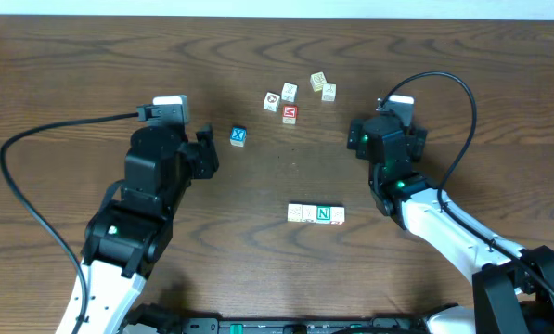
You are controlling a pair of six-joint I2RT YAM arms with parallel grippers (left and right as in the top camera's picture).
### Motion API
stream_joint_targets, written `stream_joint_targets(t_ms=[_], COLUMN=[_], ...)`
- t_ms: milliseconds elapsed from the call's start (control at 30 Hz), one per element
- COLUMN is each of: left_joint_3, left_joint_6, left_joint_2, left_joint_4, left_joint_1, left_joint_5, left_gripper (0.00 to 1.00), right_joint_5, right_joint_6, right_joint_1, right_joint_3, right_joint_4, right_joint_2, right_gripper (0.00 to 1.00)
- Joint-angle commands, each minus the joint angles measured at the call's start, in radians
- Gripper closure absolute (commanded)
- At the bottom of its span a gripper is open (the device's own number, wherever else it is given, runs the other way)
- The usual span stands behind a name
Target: Lift 4 blocks
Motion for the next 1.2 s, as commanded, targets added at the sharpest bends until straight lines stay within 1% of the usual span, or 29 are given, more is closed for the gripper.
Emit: stream_joint_targets(t_ms=[0,267,600,767,833,900,1033,1167], left_joint_3=[0.026,0.026,0.025,0.025,0.025,0.025,0.025,0.022], left_joint_6=[0.017,0.017,0.017,0.017,0.018,0.021,0.116,0.192], left_joint_2=[-0.028,-0.040,-0.040,-0.035,-0.028,-0.012,0.011,0.003], left_joint_4=[-0.005,-0.010,-0.011,-0.036,-0.004,0.067,0.172,0.263], left_joint_1=[0.005,0.004,0.004,0.005,0.005,0.005,0.018,0.038], left_joint_5=[-0.013,-0.013,-0.012,-0.013,-0.014,-0.045,-0.035,0.040], left_gripper=[0.31,0.29,0.28,0.28,0.28,0.28,0.28,0.28], right_joint_5=[0.031,0.031,0.031,0.031,0.031,0.031,0.031,0.031], right_joint_6=[-0.004,-0.004,-0.004,-0.004,-0.004,-0.004,-0.004,-0.004], right_joint_1=[-0.019,-0.015,-0.015,-0.015,-0.015,-0.014,-0.014,-0.014], right_joint_3=[0.003,0.003,0.003,0.003,0.003,0.003,0.003,0.003], right_joint_4=[-0.011,-0.069,-0.087,-0.087,-0.087,-0.087,-0.088,-0.088], right_joint_2=[0.003,0.003,0.003,0.003,0.003,0.003,0.003,0.003], right_gripper=[0.01,0.01,0.01,0.01,0.01,0.01,0.01,0.01])
